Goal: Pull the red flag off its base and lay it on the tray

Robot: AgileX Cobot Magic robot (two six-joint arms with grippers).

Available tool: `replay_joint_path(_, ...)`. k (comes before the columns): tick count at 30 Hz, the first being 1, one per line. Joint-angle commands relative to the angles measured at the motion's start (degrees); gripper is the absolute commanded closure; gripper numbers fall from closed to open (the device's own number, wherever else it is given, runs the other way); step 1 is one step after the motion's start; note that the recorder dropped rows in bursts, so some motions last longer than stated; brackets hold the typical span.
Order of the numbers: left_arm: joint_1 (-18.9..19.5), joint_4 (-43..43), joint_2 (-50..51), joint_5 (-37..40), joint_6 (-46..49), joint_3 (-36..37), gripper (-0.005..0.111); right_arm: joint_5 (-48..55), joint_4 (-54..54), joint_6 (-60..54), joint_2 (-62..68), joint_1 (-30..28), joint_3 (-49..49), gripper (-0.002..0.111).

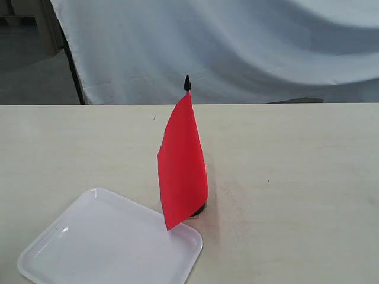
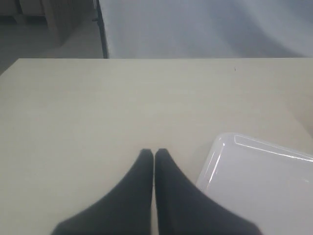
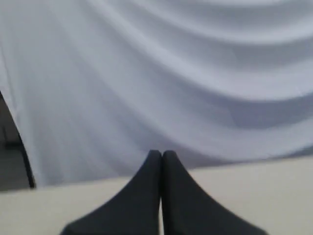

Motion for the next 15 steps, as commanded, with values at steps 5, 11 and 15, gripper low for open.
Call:
replay_joint_path(5, -0.1, -0.3, 0.0, -0.2, -0.1, 0.1, 0.105, -27.2, -0.2, 6.7, -0.3, -0.1, 0.1, 0.108)
replay_joint_path(11, -0.1, -0.3, 0.0, -0.2, -0.1, 0.1, 0.105, -27.2, -4.0, 22.9, -0.3, -0.1, 0.1, 0.108)
replay_joint_path(15, -0.1, -0.3, 0.0, -0.2, 0.0, 0.1, 0.105, -35.6, -10.3, 24.0, 3.6, -0.1, 0.1, 0.108)
